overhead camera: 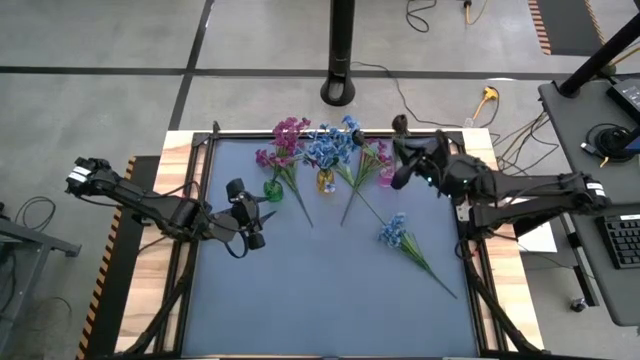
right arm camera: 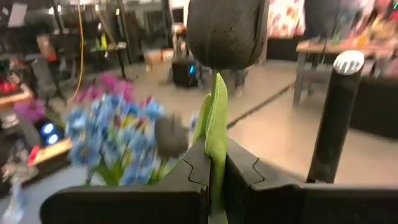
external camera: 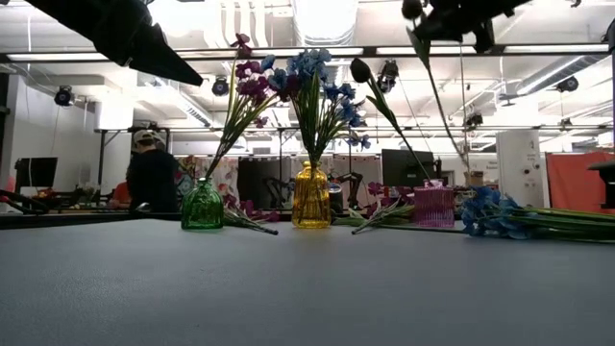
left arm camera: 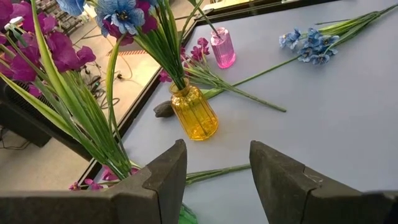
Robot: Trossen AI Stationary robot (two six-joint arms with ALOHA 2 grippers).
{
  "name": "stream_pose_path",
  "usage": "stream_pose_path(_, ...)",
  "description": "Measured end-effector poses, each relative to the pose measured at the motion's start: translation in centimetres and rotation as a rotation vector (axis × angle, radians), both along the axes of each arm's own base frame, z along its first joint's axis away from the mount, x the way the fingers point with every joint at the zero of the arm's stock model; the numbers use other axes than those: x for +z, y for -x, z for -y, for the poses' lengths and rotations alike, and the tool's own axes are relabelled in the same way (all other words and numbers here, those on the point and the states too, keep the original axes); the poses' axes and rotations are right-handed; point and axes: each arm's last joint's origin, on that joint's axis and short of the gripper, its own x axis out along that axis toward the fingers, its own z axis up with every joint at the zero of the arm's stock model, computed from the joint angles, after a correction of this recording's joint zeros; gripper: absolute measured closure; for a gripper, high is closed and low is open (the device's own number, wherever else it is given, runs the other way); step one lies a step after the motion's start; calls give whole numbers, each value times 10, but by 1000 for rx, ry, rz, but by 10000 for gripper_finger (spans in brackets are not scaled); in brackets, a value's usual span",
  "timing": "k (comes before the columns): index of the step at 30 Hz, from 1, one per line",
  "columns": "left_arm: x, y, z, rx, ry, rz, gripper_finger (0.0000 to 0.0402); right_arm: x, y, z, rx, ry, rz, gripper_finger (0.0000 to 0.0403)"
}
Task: Sort flowers into vase by color
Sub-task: Put the bottom black flower into the purple flower vase
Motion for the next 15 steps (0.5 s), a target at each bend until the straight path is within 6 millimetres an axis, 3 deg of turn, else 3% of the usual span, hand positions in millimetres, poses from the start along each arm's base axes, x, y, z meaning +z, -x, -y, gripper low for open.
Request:
stream_pose_path(6, 0, 0, 0, 0, 0, 0, 242, 9, 4, 15, -78, 64, 59, 390)
stream_pose_path(15, 0, 0, 0, 0, 0, 0, 242, 4, 6, 39, -119, 26, 104, 390)
